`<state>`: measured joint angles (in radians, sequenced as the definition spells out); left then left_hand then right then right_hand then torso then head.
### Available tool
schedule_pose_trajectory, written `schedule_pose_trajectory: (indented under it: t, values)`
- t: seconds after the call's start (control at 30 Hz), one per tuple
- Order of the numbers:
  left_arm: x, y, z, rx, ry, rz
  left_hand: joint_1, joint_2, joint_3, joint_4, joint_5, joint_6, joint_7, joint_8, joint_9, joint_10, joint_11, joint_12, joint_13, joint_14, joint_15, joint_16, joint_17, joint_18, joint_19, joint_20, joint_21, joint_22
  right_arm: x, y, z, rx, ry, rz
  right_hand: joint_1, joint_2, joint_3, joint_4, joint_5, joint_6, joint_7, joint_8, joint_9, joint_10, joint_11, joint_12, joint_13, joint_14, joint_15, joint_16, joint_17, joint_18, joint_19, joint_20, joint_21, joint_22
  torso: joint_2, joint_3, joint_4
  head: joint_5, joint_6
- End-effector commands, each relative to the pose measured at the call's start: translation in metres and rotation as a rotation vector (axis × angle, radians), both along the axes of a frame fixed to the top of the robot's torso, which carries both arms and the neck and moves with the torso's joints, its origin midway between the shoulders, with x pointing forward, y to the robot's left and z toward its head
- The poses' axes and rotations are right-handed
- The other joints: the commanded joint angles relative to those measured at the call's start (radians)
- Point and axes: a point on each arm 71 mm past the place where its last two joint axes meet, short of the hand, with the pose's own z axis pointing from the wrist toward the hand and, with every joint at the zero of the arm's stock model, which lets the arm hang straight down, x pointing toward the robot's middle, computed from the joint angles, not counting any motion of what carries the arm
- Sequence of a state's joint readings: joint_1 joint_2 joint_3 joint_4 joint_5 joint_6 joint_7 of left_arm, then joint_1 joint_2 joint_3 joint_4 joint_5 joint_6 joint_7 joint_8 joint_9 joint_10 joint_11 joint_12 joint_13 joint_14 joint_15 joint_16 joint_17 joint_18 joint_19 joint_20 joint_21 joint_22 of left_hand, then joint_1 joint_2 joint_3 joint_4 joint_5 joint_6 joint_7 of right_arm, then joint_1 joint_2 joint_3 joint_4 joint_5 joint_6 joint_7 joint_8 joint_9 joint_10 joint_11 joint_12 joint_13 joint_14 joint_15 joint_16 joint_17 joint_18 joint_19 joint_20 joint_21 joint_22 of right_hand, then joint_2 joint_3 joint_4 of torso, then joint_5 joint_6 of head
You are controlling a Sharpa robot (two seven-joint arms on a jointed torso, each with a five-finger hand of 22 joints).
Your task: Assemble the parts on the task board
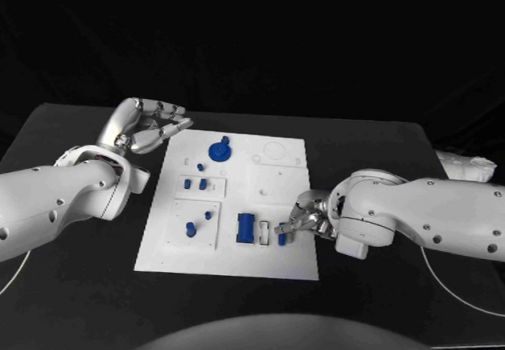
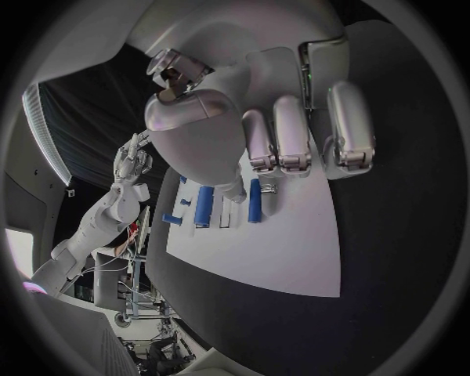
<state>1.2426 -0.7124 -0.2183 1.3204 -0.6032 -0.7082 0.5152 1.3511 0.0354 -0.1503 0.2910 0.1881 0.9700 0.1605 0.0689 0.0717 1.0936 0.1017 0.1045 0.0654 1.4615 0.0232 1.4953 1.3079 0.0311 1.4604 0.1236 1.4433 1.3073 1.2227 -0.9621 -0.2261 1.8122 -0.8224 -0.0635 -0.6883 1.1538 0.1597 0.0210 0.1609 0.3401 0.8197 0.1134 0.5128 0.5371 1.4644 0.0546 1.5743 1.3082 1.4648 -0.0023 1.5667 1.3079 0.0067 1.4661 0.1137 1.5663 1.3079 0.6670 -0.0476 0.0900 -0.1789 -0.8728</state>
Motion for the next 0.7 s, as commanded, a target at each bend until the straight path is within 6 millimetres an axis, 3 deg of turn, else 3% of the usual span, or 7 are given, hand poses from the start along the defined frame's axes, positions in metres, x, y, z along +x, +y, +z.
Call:
schedule_pose_trajectory:
  t: [0.03, 0.3, 0.47, 0.7]
  values:
    - [-0.0008, -0.0018, 0.0000, -0.005, 0.002, -0.019, 0.001, 0.007, -0.007, 0.000, 0.005, -0.006, -0.001, -0.003, -0.001, 0.006, -0.003, 0.003, -0.001, 0.081, 0.002, -0.003, 0.177, -0.001, 0.037, 0.003, 0.000, 0.224, -0.0074, -0.0057, -0.0120, -0.106, 0.072, -0.018, 0.020, -0.009, 0.033, -0.022, 0.038, 0.013, -0.001, -0.073, -0.012, 0.106, -0.009, -0.004, 0.263, 0.106, -0.008, 0.004, 0.263, -0.007, 0.105, -0.012, 0.004, 0.263, 0.001, -0.0002, 0.0006, 0.000, 0.000]
    - [-0.0009, -0.0014, -0.0001, -0.005, 0.004, -0.019, 0.001, 0.007, -0.007, 0.000, 0.005, -0.006, -0.001, -0.003, -0.001, 0.006, -0.003, 0.003, -0.001, 0.081, 0.002, -0.003, 0.177, -0.001, 0.037, 0.003, 0.000, 0.224, -0.0073, -0.0043, -0.0127, -0.107, 0.072, -0.018, 0.010, -0.055, 0.130, -0.066, 0.159, 0.042, -0.006, -0.098, -0.012, 0.106, -0.014, -0.004, 0.263, 0.106, -0.013, 0.004, 0.263, -0.007, 0.105, -0.017, 0.004, 0.263, 0.000, -0.0003, 0.0000, 0.000, 0.000]
    - [-0.0011, -0.0016, -0.0001, -0.006, 0.004, -0.020, 0.002, 0.008, -0.008, 0.000, 0.005, -0.005, -0.001, -0.003, -0.001, 0.006, -0.003, 0.003, -0.001, 0.081, 0.002, -0.003, 0.177, -0.001, 0.038, 0.003, 0.000, 0.224, -0.0074, -0.0031, -0.0127, -0.107, 0.072, -0.014, -0.009, -0.079, 0.190, -0.089, 0.192, 0.052, -0.008, -0.102, -0.002, 0.106, -0.016, -0.004, 0.263, 0.106, -0.015, 0.004, 0.263, -0.007, 0.105, -0.019, 0.004, 0.263, 0.001, 0.0002, 0.0000, 0.000, 0.000]
    - [-0.0010, -0.0013, -0.0002, -0.005, 0.005, -0.020, 0.003, 0.009, -0.009, 0.000, 0.005, -0.005, -0.001, -0.003, -0.001, 0.006, -0.003, 0.003, -0.001, 0.081, 0.002, -0.003, 0.177, -0.001, 0.038, 0.003, 0.000, 0.224, -0.0070, -0.0037, -0.0126, -0.113, 0.066, -0.011, -0.078, -0.118, 0.250, -0.090, 0.231, 0.044, -0.002, -0.116, 0.014, 0.106, -0.012, -0.004, 0.263, 0.106, -0.013, 0.004, 0.263, -0.007, 0.105, -0.018, 0.004, 0.263, 0.001, -0.0003, 0.0001, -0.001, 0.000]
